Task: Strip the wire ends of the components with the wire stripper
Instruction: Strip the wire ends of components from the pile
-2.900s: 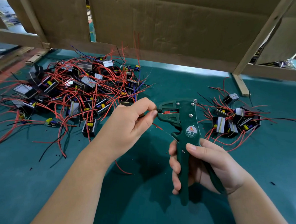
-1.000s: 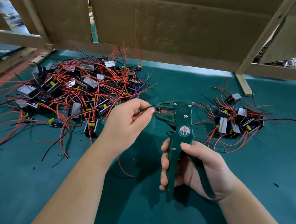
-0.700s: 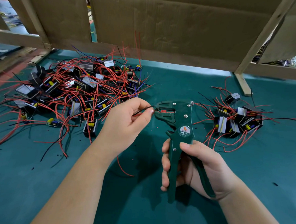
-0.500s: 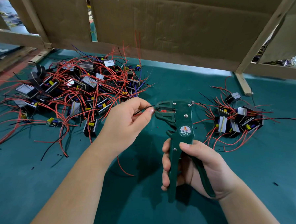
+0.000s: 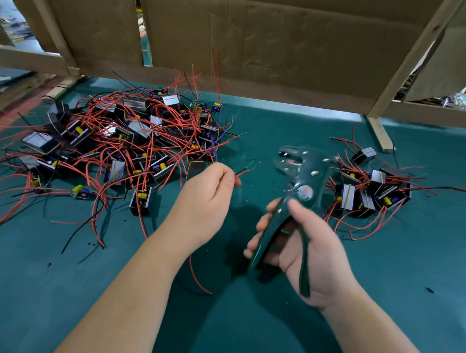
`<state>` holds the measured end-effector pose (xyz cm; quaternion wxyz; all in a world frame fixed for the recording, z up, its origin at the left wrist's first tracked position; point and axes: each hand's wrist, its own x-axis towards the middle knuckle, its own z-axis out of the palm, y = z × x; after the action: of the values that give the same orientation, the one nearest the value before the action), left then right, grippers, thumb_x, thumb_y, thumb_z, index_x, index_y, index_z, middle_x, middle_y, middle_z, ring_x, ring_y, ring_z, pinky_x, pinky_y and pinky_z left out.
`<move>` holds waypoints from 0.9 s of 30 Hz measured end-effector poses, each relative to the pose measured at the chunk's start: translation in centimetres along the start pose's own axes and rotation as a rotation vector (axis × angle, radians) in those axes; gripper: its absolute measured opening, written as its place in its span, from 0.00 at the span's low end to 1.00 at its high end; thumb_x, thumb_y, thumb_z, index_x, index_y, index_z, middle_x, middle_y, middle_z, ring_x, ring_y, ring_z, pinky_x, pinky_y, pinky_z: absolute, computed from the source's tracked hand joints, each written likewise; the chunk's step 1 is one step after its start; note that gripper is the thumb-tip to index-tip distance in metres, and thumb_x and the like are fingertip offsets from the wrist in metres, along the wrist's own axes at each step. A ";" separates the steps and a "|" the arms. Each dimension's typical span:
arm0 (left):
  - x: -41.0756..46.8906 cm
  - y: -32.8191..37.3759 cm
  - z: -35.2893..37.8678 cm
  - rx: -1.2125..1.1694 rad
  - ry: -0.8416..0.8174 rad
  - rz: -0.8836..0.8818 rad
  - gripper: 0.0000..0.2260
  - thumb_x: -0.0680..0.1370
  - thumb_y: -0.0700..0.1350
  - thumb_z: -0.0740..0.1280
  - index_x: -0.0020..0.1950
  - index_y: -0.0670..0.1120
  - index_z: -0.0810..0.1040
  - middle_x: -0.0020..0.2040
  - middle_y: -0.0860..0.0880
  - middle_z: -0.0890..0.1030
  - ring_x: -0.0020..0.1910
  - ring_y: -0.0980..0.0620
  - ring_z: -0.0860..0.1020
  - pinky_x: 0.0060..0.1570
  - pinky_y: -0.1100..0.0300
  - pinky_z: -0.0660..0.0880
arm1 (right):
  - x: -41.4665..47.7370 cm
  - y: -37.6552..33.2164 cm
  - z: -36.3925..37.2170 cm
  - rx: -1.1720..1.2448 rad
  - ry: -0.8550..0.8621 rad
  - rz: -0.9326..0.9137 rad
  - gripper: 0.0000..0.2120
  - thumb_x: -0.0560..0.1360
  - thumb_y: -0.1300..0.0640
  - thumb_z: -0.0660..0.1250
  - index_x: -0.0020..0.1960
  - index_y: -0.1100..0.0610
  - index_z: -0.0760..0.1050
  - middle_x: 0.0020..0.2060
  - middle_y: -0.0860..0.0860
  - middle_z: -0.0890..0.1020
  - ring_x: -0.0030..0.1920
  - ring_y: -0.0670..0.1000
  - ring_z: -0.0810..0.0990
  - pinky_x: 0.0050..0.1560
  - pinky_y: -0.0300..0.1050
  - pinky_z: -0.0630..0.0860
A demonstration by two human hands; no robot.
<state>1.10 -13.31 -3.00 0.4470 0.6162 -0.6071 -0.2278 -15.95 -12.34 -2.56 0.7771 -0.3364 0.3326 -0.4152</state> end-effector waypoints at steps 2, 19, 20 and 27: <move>0.1 0.1 -0.1 -0.041 -0.004 -0.049 0.12 0.82 0.45 0.58 0.42 0.53 0.76 0.24 0.60 0.70 0.24 0.60 0.67 0.27 0.67 0.61 | 0.2 -0.5 -0.6 0.019 0.008 -0.067 0.17 0.68 0.49 0.66 0.50 0.60 0.75 0.43 0.60 0.81 0.36 0.61 0.80 0.41 0.58 0.80; -1.2 1.6 0.8 -0.131 -0.502 -0.142 0.10 0.83 0.45 0.58 0.44 0.46 0.73 0.26 0.52 0.79 0.19 0.56 0.73 0.22 0.68 0.65 | 0.6 -2.3 -1.7 0.075 0.008 -0.122 0.17 0.70 0.52 0.64 0.56 0.58 0.75 0.60 0.54 0.81 0.38 0.60 0.82 0.40 0.55 0.81; -1.1 1.7 0.6 -0.187 -0.509 -0.173 0.10 0.83 0.44 0.57 0.44 0.46 0.73 0.26 0.51 0.79 0.19 0.55 0.74 0.23 0.68 0.66 | 0.7 -2.5 -1.8 0.066 0.031 -0.134 0.16 0.71 0.53 0.63 0.55 0.58 0.75 0.61 0.54 0.80 0.37 0.60 0.82 0.40 0.56 0.81; -0.5 1.8 -0.3 -0.384 -0.404 -0.240 0.12 0.82 0.43 0.60 0.39 0.47 0.76 0.27 0.55 0.75 0.24 0.56 0.74 0.26 0.67 0.69 | 0.3 -2.9 -2.7 0.077 -0.089 -0.072 0.30 0.65 0.50 0.70 0.65 0.59 0.74 0.66 0.56 0.76 0.39 0.62 0.81 0.43 0.60 0.80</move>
<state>0.33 -12.50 -1.48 0.3953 0.5297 -0.5527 -0.5076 -19.21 -14.57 -1.82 0.7880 -0.3361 0.2690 -0.4402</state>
